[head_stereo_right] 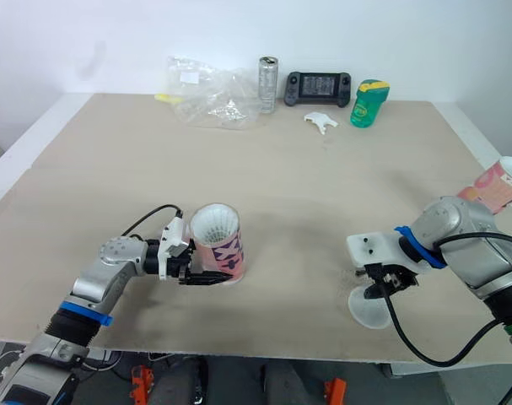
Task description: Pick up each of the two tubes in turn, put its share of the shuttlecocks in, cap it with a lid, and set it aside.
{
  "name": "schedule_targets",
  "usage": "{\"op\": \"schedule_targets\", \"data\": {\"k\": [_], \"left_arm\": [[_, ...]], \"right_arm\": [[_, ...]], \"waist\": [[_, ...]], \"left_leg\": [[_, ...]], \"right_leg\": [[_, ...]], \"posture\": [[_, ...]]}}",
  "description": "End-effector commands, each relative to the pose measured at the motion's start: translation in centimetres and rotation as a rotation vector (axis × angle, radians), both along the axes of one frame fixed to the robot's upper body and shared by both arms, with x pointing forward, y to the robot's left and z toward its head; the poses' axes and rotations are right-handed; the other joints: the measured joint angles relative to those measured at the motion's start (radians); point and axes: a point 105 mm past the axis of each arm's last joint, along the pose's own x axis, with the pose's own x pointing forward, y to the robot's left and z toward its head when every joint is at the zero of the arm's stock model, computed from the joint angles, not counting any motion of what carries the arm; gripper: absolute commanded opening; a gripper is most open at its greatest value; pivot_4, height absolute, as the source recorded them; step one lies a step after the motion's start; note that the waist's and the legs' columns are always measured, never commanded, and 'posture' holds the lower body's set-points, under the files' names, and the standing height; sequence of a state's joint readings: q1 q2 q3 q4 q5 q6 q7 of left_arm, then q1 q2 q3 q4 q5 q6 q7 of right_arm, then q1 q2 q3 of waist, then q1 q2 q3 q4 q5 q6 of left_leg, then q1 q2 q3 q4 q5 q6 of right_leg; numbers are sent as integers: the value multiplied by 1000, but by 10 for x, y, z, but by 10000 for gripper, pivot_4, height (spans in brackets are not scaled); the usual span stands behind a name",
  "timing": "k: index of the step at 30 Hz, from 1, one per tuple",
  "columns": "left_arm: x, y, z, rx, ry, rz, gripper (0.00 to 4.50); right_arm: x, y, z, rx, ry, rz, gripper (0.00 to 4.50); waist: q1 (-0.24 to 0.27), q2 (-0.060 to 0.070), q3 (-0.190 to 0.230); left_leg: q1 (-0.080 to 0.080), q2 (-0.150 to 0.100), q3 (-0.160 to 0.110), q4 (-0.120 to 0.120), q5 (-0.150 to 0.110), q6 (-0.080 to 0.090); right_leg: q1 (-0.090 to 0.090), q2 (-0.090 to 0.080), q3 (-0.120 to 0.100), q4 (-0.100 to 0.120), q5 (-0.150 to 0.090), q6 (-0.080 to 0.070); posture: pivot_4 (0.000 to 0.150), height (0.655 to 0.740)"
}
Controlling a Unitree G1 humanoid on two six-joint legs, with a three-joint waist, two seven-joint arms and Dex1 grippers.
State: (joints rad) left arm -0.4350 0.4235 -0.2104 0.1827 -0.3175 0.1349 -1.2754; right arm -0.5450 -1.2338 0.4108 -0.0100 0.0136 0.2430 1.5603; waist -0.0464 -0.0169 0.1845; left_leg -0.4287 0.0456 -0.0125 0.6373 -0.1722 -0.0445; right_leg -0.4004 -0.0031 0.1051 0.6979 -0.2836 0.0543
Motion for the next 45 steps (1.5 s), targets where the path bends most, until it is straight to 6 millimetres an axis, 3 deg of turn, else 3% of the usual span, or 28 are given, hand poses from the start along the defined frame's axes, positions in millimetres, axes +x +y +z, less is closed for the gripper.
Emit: {"op": "schedule_targets", "data": {"k": [1, 2, 8, 10, 13, 18, 20, 22, 30, 45], "left_arm": [[3, 10, -17, 77, 50, 33, 31664], [4, 10, -17, 80, 49, 35, 31664], [9, 11, -21, 104, 35, 41, 31664], [10, 11, -24, 116, 38, 38, 31664], [10, 11, -28, 137, 48, 20, 31664], [11, 12, -31, 172, 51, -1, 31664], [9, 12, -33, 198, 62, -30, 31664], [8, 12, -33, 225, 60, -55, 31664], [11, 13, -29, 250, 53, -72, 31664], [12, 17, -33, 268, 53, -67, 31664]], "right_arm": [[-7, 1, 4, -3, 24, 25, 2491], [-9, 2, 5, -1, 29, 33, 803], [-11, 5, 13, 14, 23, 39, 803], [-1, 19, 27, 88, -21, 26, 803], [15, 73, 81, 345, -97, 65, 803], [20, 128, 134, 494, -171, 201, 803], [20, 166, 161, 557, -190, 284, 803], [21, 191, 173, 565, -202, 339, 803], [37, 225, 176, 497, -261, 394, 803], [32, 222, 166, 422, -270, 459, 803]], "waist": [[0, 0, 0], [0, 0, 0], [0, 0, 0], [0, 0, 0], [-1, 0, 0], [-9, -2, -1], [-11, -2, -1], [-11, -2, -1], [-2, -8, -5], [-2, -8, -5]], "left_leg": [[0, 0, 0, -1, 0, 0], [0, 0, 0, -1, 0, 0], [0, 0, 0, 0, 0, 0], [1, 0, 1, 0, 1, 0], [1, 0, 3, 1, 1, 1], [4, 0, 5, -1, 5, 4], [4, 2, 5, -1, 5, 5], [4, 2, 8, -2, 5, 5], [-3, 3, 5, -3, 5, 4], [-3, 3, 4, -3, 5, 4]], "right_leg": [[0, 0, 0, 0, 0, 1], [0, 0, 0, 0, 1, 2], [0, 0, 0, 0, 0, 0], [0, 0, 1, 0, 1, 0], [0, 0, 3, 0, 2, 0], [-1, 0, 5, 0, 9, 0], [-5, 0, 3, -1, 9, -2], [-6, -1, 4, 0, 9, -2], [-8, -1, 0, 0, 6, -4], [-8, 1, -1, 0, 6, -5]], "posture": [[1500, 7213], [1500, 7213], [1500, 7213], [1500, 7213], [1500, 7213], [1500, 7213], [1500, 7213], [1500, 7213], [1500, 7213], [1500, 7213]]}}
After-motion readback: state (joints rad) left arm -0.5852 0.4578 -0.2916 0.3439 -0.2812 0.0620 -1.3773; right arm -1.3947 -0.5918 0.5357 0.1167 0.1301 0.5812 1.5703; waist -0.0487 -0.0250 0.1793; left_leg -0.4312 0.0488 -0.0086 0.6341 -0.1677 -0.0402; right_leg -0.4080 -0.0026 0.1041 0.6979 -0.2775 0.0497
